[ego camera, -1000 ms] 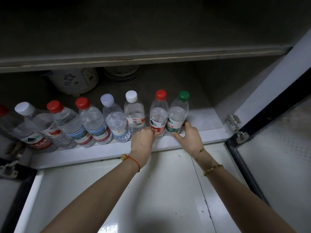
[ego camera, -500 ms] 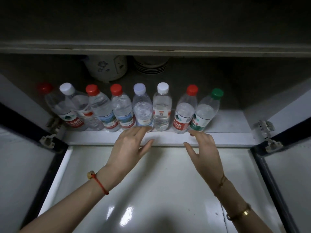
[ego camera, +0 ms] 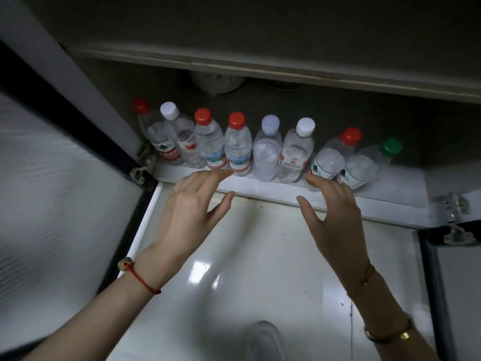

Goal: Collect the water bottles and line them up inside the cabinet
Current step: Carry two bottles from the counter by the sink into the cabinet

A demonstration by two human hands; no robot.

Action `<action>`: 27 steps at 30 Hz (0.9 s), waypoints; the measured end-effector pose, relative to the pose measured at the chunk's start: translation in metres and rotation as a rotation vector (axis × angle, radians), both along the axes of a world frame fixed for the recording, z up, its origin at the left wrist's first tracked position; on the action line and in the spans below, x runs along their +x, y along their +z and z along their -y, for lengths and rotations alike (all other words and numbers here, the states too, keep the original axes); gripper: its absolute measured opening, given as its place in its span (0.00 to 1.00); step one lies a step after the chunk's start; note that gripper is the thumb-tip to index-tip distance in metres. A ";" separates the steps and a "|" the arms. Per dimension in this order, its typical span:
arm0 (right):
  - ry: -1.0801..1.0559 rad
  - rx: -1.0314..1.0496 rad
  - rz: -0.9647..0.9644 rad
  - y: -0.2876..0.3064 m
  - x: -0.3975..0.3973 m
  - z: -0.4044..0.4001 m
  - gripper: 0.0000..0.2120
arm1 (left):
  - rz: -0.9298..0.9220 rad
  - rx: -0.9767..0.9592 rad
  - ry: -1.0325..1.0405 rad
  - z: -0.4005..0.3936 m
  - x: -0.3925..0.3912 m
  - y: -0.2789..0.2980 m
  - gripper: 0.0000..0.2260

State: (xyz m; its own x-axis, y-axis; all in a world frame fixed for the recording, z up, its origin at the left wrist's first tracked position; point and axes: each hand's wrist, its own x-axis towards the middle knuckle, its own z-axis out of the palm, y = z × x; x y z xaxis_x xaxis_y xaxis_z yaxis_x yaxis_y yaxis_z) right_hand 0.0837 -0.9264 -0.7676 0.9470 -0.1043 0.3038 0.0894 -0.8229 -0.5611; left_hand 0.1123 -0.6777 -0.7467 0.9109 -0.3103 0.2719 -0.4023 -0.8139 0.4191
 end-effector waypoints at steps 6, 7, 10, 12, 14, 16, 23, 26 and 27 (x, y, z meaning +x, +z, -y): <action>0.011 0.016 0.025 0.031 -0.030 -0.009 0.16 | 0.073 0.000 -0.023 -0.014 -0.020 0.025 0.15; 0.003 0.011 0.025 0.036 -0.037 -0.011 0.16 | 0.094 -0.014 -0.021 -0.018 -0.025 0.028 0.15; -0.017 -0.013 0.040 0.053 -0.058 -0.021 0.17 | 0.158 -0.036 -0.018 -0.033 -0.044 0.041 0.15; -0.009 -0.022 0.065 0.068 -0.072 -0.027 0.17 | 0.208 -0.045 -0.010 -0.044 -0.059 0.056 0.14; -0.007 -0.031 0.096 0.089 -0.090 -0.036 0.17 | 0.249 -0.043 -0.004 -0.058 -0.077 0.078 0.14; -0.005 -0.043 0.133 0.113 -0.111 -0.048 0.16 | 0.278 -0.037 0.004 -0.071 -0.098 0.104 0.14; 0.041 -0.062 0.202 0.199 -0.171 -0.095 0.16 | 0.352 -0.058 0.057 -0.116 -0.175 0.194 0.15; 0.079 -0.054 0.230 0.234 -0.188 -0.119 0.17 | 0.381 -0.055 0.086 -0.137 -0.205 0.229 0.16; 0.092 -0.054 0.247 0.246 -0.191 -0.126 0.18 | 0.391 -0.048 0.099 -0.144 -0.213 0.239 0.16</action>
